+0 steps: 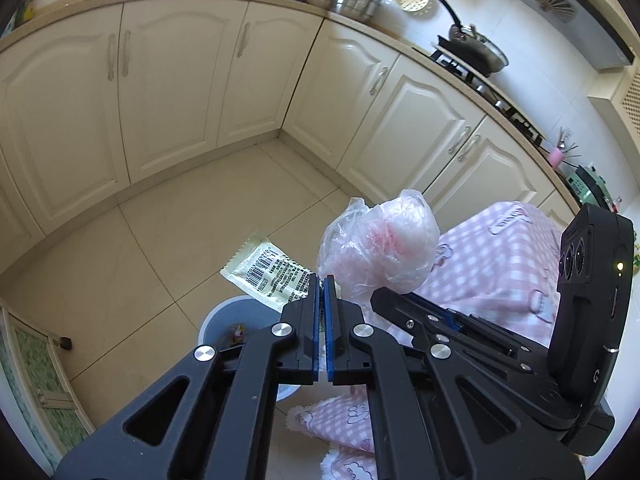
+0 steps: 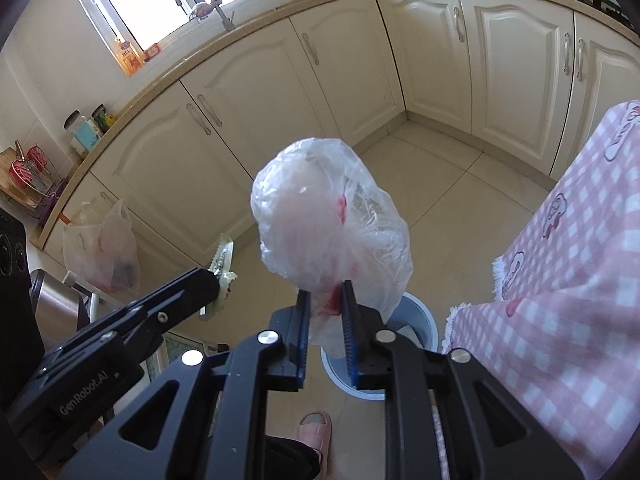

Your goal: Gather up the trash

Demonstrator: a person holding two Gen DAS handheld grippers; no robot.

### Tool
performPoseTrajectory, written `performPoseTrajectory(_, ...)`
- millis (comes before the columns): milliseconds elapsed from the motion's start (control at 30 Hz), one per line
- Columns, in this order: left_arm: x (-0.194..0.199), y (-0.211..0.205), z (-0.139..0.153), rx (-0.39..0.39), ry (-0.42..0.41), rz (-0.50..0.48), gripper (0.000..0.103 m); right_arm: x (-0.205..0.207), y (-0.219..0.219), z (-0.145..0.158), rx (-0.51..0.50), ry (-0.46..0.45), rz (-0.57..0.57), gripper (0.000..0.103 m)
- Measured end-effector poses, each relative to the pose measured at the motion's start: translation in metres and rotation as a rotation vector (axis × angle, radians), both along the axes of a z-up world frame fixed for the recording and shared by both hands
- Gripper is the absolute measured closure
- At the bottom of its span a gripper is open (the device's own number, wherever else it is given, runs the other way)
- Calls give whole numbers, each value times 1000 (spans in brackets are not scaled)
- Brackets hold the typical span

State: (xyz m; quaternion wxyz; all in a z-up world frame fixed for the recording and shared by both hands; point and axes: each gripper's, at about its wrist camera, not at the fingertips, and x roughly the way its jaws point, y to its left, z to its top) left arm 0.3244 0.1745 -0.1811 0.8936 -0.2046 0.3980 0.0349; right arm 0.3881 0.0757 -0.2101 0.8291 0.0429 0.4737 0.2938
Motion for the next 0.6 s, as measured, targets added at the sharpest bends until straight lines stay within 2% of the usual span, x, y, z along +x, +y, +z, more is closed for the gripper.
performPoseTrajectory(300,19,8,-26,-14,52,-3,102,25,1,-28,-40,18,-37,75)
performPoseTrajectory(600,32,-3,-35,-23,73,-35,102,25,-18,-19,-59,-39,-88,70)
